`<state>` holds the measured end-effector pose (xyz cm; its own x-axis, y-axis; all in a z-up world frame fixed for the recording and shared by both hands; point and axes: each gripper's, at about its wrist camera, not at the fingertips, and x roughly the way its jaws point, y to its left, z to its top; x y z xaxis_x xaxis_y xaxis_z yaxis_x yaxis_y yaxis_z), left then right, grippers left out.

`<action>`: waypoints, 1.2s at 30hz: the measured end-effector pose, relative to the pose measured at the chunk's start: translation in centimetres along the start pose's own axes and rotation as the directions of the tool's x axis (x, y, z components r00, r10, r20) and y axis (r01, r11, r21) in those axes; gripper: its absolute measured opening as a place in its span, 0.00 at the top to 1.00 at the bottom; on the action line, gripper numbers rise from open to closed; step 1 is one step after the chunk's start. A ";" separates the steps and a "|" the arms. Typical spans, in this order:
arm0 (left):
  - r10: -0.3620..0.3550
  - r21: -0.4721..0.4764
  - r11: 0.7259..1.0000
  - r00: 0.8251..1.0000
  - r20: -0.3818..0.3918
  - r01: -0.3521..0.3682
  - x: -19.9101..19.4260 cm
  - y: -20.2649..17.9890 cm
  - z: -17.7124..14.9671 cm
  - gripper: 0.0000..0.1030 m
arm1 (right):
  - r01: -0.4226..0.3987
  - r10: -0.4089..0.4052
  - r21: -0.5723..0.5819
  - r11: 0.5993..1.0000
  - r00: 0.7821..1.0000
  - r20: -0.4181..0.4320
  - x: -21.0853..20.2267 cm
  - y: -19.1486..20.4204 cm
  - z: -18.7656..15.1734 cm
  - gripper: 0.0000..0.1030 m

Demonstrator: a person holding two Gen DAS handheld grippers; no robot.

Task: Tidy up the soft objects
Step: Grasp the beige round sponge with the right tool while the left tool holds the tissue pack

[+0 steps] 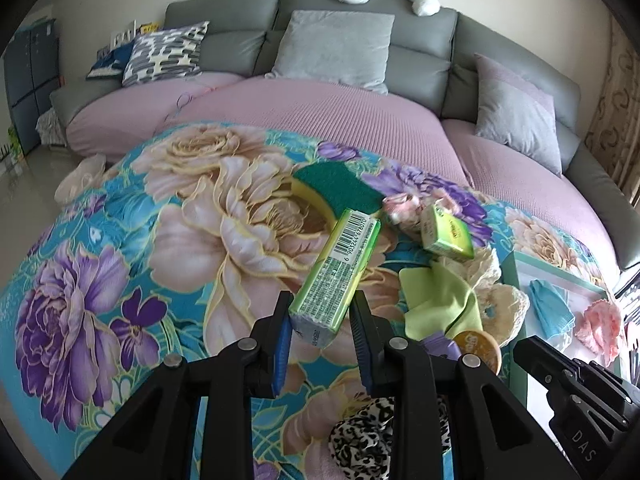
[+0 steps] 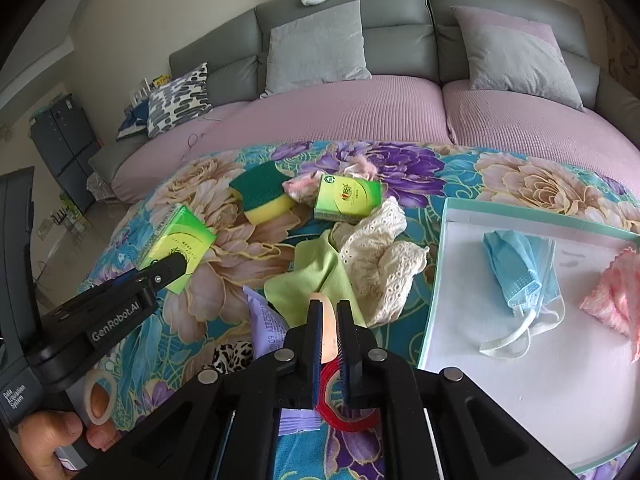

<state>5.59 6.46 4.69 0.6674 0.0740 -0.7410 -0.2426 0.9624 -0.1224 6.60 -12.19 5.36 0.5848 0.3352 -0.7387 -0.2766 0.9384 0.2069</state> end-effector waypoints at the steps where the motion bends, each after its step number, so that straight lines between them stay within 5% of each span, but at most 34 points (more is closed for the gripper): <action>1: 0.002 -0.002 1.000 1.000 -0.006 -0.002 0.1 0.1 -0.1 0.71 | -0.002 0.002 0.003 1.000 1.000 -0.004 0.1 0.0 0.0 0.91; 6: 0.001 -0.007 1.000 1.000 -0.022 -0.001 0.4 0.2 -0.3 0.71 | -0.002 0.002 0.002 1.000 1.000 -0.015 0.3 0.0 -0.1 0.89; 10: -0.002 -0.003 1.000 1.000 -0.030 0.002 0.5 0.1 -0.3 0.71 | -0.003 0.003 -0.002 1.000 1.000 -0.023 0.5 0.1 -0.1 0.72; 36: 0.000 0.013 1.000 0.998 -0.066 0.001 1.3 0.0 -0.7 0.71 | -0.003 0.001 -0.019 1.000 0.994 -0.113 3.0 0.5 -1.0 0.73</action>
<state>5.99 6.36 3.30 0.6197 0.0567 -0.7827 -0.2326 0.9658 -0.1142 7.47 -10.81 2.57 0.4944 0.3246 -0.8063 -0.2930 0.9356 0.1969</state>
